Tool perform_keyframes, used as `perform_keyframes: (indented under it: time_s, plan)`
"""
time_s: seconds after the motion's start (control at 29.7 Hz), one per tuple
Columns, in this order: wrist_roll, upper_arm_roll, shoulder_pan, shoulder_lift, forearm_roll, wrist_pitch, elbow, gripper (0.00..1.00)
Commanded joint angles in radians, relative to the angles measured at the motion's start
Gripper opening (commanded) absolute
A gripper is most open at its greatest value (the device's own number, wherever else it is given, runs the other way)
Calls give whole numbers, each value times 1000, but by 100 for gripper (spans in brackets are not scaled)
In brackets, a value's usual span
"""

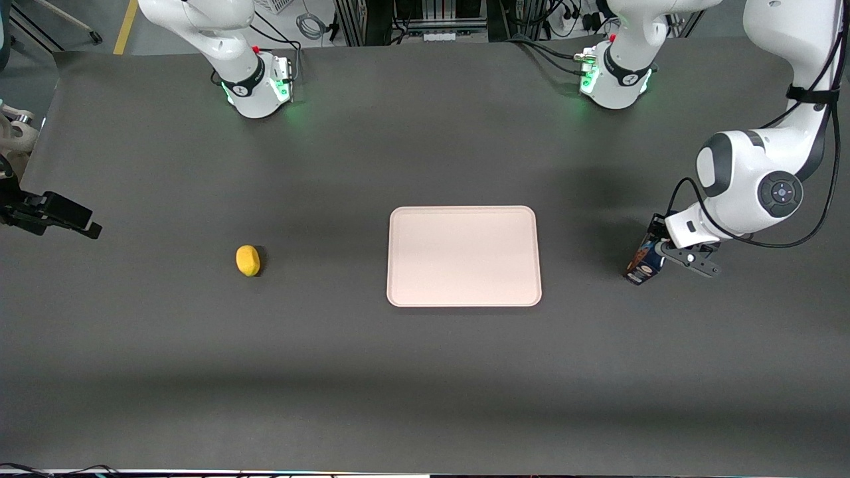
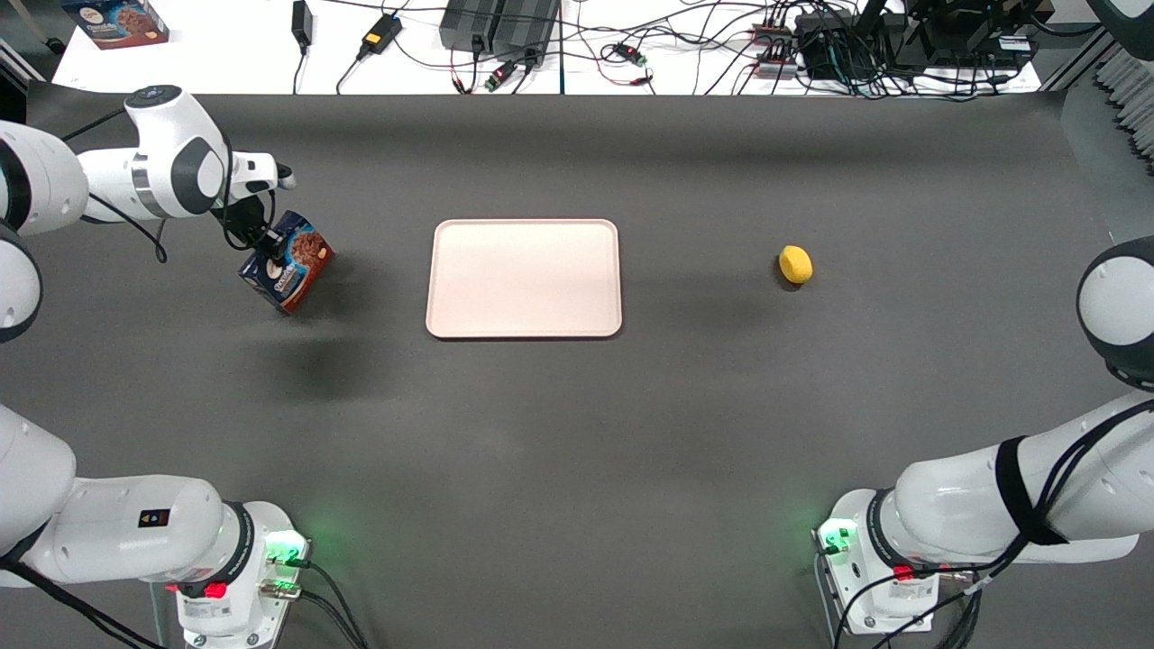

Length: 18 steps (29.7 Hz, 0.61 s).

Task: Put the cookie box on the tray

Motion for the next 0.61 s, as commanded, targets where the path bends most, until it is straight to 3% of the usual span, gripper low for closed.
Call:
perform_keyframes:
  time_s: [0.0, 0.24, 0.57]
  plan:
    - [-29, 2, -3, -55, -28, -39, 22, 0]
    - [-67, 8, 0, -114, -71, -385, 246, 0]
    - [-355, 13, -5, -212, -68, -813, 577, 0]
